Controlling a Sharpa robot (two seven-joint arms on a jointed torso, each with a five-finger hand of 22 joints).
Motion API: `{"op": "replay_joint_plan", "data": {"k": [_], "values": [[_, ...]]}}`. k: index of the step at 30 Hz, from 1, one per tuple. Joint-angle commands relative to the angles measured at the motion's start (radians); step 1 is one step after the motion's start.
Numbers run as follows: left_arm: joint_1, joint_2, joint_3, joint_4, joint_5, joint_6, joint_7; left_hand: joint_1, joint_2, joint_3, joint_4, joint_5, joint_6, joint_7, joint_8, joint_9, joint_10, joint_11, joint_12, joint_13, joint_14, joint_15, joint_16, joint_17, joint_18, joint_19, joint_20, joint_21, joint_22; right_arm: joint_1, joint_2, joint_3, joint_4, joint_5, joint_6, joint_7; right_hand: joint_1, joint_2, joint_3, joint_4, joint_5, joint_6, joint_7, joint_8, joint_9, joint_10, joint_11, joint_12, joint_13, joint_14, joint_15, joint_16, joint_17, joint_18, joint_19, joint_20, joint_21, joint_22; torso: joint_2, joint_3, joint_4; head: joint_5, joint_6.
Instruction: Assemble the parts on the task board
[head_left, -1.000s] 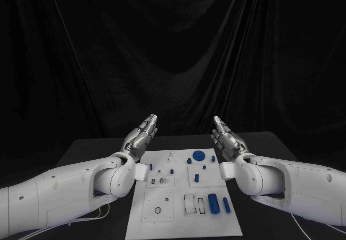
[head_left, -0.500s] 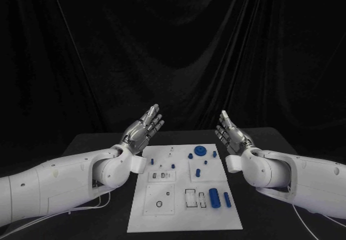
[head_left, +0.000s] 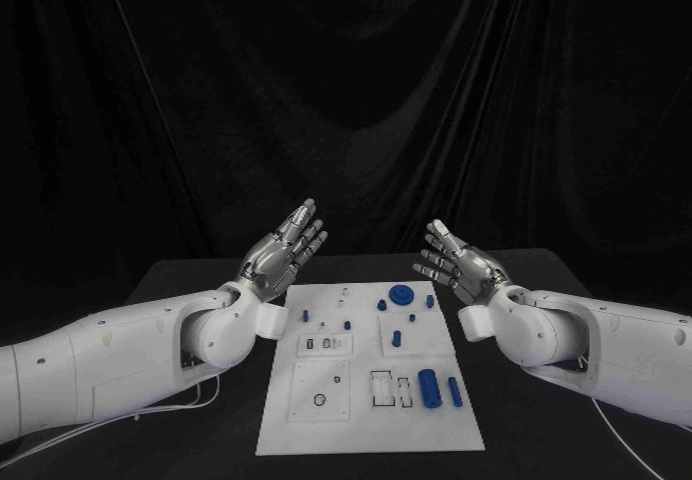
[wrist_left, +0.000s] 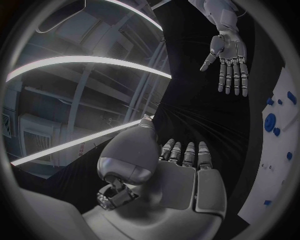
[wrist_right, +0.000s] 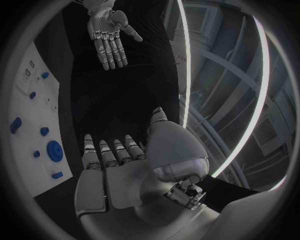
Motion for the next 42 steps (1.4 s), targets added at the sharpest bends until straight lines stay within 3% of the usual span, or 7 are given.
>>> {"op": "replay_joint_plan", "data": {"k": [1, 8, 9, 13, 23, 36, 42], "values": [[0.000, -0.007, 0.001, -0.002, -0.063, 0.016, 0.053, 0.009, -0.001, 0.007, 0.001, 0.011, 0.004, 0.005, 0.004, 0.001, 0.000, 0.008, -0.007, -0.001, 0.001, -0.076, -0.004, -0.001, 0.009, -0.002, -0.007, -0.004, -0.002, 0.014, -0.008, 0.001, -0.007, -0.275, 0.033, -0.076, 0.022, -0.009, 0.002, -0.007, 0.012, -0.005, 0.032, 0.000, -0.001, 0.005, 0.037, 0.009, 0.002, -0.002, -0.003, 0.001, -0.002, 0.012, -0.035, 0.012, -0.019, -0.014, -0.001, -0.0010, -0.0001, 0.007, -0.010], [0.000, -0.026, 0.001, -0.010, -0.107, 0.048, 0.008, 0.030, 0.005, 0.017, 0.002, 0.040, 0.003, 0.015, 0.004, 0.001, 0.000, 0.025, -0.007, -0.001, 0.001, -0.067, -0.004, -0.001, 0.008, -0.002, 0.002, -0.004, -0.002, 0.080, -0.014, 0.001, -0.040, -0.581, 0.071, -0.217, 0.106, -0.033, 0.037, -0.026, 0.088, 0.108, 0.162, 0.038, 0.013, 0.040, 0.092, 0.046, 0.009, 0.009, 0.030, 0.016, 0.002, -0.005, -0.026, 0.029, -0.020, -0.016, 0.000, -0.0001, -0.0001, 0.011, -0.039], [0.000, -0.029, 0.001, -0.011, -0.109, 0.057, 0.000, 0.042, 0.004, 0.022, 0.001, 0.055, 0.004, 0.016, 0.004, 0.001, 0.000, 0.028, -0.007, -0.001, 0.001, -0.062, -0.004, -0.001, 0.007, -0.002, 0.006, -0.004, -0.002, 0.091, -0.013, 0.001, -0.047, -0.629, 0.082, -0.233, 0.159, -0.042, 0.045, -0.062, 0.101, 0.144, 0.149, 0.050, 0.017, 0.110, 0.140, 0.109, 0.024, 0.109, 0.090, 0.093, 0.025, -0.012, 0.122, 0.034, 0.054, 0.017, -0.001, -0.0002, 0.0000, 0.011, -0.046], [0.000, -0.050, 0.001, -0.008, -0.126, 0.098, -0.040, 0.102, -0.002, 0.041, 0.002, 0.118, 0.006, 0.008, 0.005, 0.001, 0.000, 0.026, -0.007, -0.001, 0.001, -0.026, -0.004, -0.001, 0.008, -0.002, 0.046, -0.004, -0.002, 0.145, -0.001, 0.001, -0.076, -0.881, 0.128, -0.295, 0.238, -0.022, 0.049, -0.125, 0.158, 0.277, 0.184, 0.086, 0.029, 0.255, 0.139, 0.227, 0.036, 0.486, 0.094, 0.295, 0.057, -0.030, 0.517, 0.021, 0.190, 0.063, 0.000, -0.0001, -0.0006, 0.012, -0.077], [0.001, -0.132, 0.001, 0.069, -0.260, -0.004, 0.009, 0.233, -0.049, 0.062, -0.002, 0.307, 0.122, 0.074, 0.031, 0.015, 0.059, 0.128, 0.026, 0.015, 0.017, 0.122, 0.016, 0.007, 0.017, 0.019, 0.197, 0.016, 0.011, 0.254, 0.046, 0.001, -0.077, -1.705, 0.124, -0.470, 0.315, -0.112, 0.283, -0.166, -0.042, 0.564, 0.146, 0.119, 0.050, 0.521, 0.095, 0.323, 0.048, 0.865, -0.022, 0.270, 0.064, 0.023, 0.860, -0.044, 0.137, 0.022, 0.005, -0.0037, 0.0017, 0.025, -0.115], [0.006, -0.181, 0.001, 0.134, -0.317, -0.085, 0.081, 0.280, -0.060, 0.083, -0.007, 0.390, 0.148, 0.073, 0.027, 0.018, 0.091, 0.159, 0.056, 0.022, 0.051, 0.141, 0.060, 0.018, 0.018, 0.049, 0.222, 0.037, 0.020, 0.270, 0.090, 0.001, -0.087, -2.043, 0.103, -0.478, 0.318, -0.150, 0.373, -0.226, -0.041, 0.678, 0.171, 0.097, 0.054, 0.765, 0.061, 0.238, 0.047, 1.253, -0.135, 0.320, 0.187, 0.018, 1.170, -0.170, 0.247, 0.099, 0.064, -0.0132, 0.0185, 0.021, -0.122], [0.006, -0.191, 0.001, 0.137, -0.319, -0.078, 0.092, 0.286, -0.061, 0.087, -0.007, 0.402, 0.149, 0.073, 0.026, 0.017, 0.091, 0.158, 0.057, 0.022, 0.051, 0.141, 0.061, 0.018, 0.018, 0.049, 0.222, 0.037, 0.020, 0.258, 0.098, 0.001, -0.111, -2.060, 0.074, -0.458, 0.302, -0.159, 0.388, -0.223, -0.031, 0.693, 0.173, 0.085, 0.051, 0.811, 0.058, 0.189, 0.047, 1.318, -0.152, 0.366, 0.246, 0.016, 1.207, -0.185, 0.305, 0.148, 0.115, -0.0200, 0.0506, -0.019, -0.097]]}}
